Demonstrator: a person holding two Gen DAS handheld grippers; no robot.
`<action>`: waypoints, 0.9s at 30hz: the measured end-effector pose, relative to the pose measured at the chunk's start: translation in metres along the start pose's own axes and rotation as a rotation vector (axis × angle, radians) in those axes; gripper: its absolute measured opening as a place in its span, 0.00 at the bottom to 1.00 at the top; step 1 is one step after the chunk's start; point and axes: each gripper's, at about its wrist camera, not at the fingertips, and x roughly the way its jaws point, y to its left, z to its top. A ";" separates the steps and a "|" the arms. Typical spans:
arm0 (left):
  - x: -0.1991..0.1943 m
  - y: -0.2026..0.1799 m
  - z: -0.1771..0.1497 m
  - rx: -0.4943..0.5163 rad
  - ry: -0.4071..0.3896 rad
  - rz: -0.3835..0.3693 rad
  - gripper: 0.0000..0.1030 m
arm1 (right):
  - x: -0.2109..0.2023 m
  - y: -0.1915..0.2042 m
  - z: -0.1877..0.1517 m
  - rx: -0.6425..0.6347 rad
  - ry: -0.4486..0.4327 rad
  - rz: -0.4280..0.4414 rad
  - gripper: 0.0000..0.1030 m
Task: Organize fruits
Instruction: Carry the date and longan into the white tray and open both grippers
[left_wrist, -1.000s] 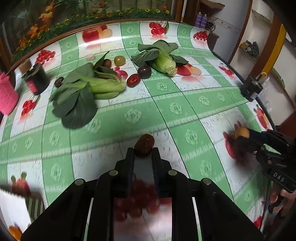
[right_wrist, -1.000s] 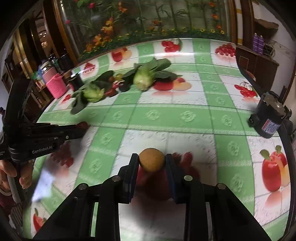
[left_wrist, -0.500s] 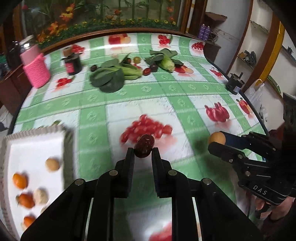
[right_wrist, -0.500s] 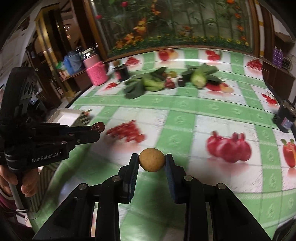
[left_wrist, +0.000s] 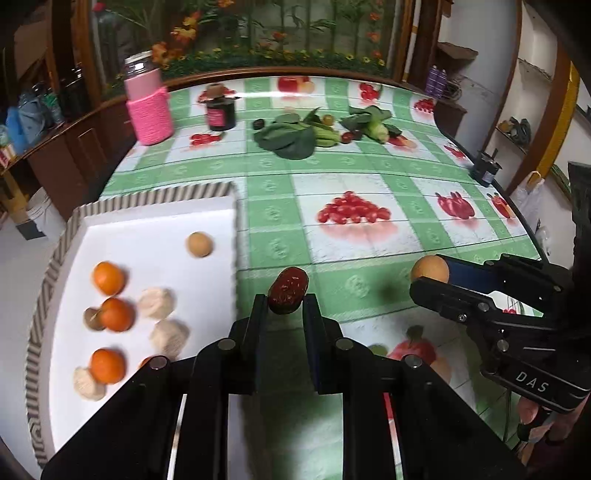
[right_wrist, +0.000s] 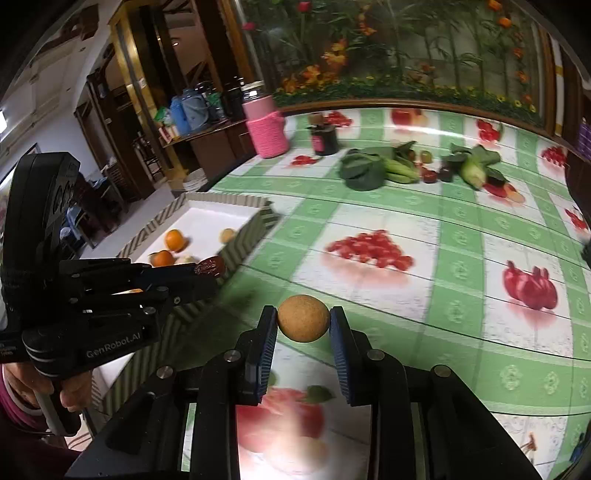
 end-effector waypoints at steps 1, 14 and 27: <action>-0.002 0.004 -0.002 -0.007 -0.001 0.004 0.16 | 0.002 0.007 0.000 -0.011 0.003 0.007 0.29; -0.027 0.059 -0.038 -0.083 0.002 0.069 0.16 | 0.026 0.079 0.005 -0.134 0.044 0.095 0.28; -0.035 0.112 -0.079 -0.180 0.061 0.094 0.16 | 0.067 0.128 0.018 -0.245 0.117 0.138 0.29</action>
